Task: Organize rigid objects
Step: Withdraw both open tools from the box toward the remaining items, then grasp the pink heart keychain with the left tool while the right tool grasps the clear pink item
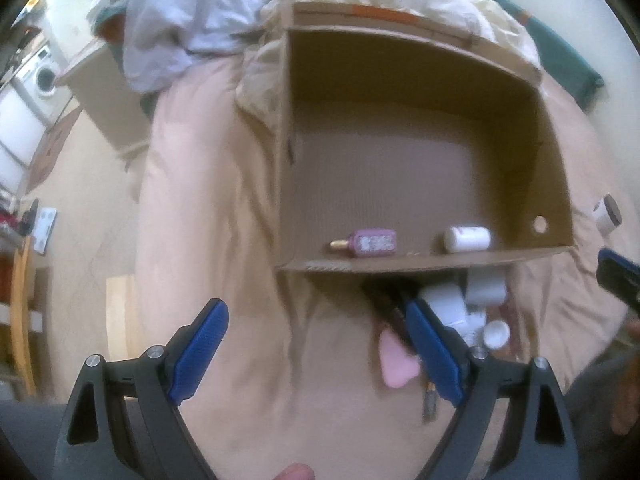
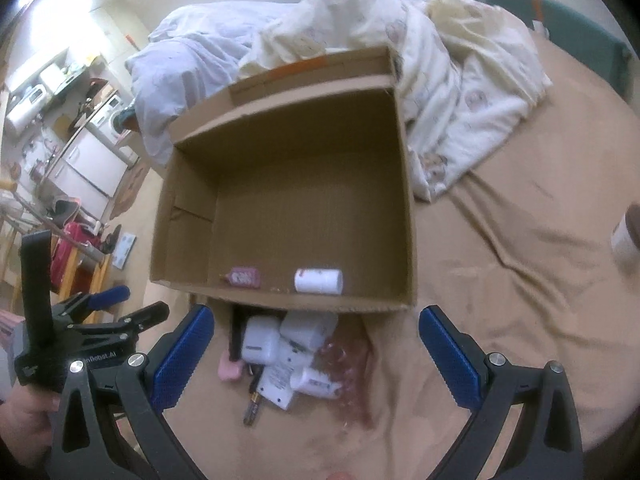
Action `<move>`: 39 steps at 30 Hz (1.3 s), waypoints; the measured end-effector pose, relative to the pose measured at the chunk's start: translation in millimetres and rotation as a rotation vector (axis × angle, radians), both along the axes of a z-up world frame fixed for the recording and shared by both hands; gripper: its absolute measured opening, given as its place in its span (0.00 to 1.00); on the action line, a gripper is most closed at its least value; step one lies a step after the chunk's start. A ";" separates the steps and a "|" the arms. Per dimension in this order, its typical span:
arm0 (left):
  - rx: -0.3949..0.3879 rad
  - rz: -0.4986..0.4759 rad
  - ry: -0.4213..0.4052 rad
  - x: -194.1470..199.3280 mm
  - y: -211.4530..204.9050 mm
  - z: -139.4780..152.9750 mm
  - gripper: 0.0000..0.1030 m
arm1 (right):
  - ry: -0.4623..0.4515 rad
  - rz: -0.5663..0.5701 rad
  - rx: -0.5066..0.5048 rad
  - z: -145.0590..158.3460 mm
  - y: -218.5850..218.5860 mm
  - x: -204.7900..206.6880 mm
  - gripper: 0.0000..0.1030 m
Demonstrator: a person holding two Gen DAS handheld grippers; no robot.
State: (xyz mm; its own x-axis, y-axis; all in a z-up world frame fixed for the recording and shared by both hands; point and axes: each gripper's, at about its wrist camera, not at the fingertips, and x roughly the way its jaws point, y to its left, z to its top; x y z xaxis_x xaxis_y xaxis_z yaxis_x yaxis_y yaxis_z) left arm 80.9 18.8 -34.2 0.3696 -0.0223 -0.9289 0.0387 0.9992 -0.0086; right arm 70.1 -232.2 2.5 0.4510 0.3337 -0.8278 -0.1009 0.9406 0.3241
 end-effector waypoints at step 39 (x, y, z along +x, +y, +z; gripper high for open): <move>-0.060 -0.081 0.314 2.2 -42.0 -88.1 0.32 | 0.463 0.089 -0.033 -125.4 21.3 21.4 0.41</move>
